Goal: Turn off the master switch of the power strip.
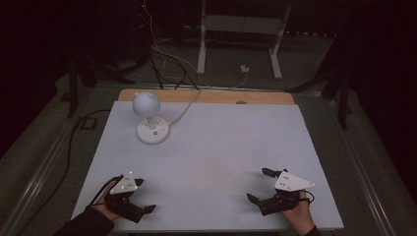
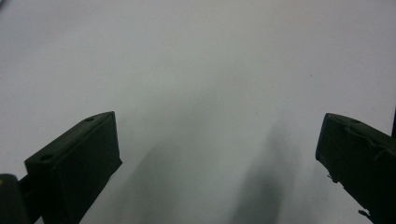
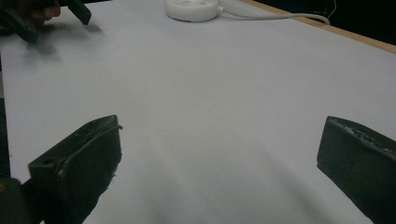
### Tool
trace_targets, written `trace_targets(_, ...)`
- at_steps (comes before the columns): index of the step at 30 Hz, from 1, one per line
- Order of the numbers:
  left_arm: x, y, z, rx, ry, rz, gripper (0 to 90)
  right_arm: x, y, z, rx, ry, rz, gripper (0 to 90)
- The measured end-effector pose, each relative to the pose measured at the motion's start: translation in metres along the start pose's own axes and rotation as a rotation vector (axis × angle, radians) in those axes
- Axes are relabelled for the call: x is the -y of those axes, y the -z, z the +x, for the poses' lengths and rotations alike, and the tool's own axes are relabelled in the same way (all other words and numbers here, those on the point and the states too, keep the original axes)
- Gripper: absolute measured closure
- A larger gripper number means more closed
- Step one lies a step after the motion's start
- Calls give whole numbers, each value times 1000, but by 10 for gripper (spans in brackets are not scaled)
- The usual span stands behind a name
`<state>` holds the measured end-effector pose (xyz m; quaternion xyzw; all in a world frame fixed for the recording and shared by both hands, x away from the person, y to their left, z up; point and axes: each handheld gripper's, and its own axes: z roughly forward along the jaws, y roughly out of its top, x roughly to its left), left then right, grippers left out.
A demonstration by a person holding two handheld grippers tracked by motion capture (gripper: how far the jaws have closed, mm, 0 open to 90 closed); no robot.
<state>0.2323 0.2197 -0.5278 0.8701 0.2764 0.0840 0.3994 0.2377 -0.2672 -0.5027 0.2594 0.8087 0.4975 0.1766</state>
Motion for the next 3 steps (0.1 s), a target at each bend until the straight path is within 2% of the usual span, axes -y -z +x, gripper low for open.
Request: trace_targets(3, -1, 1, 0, 1, 1, -14, 3, 0, 0, 0, -1, 0, 2, 0)
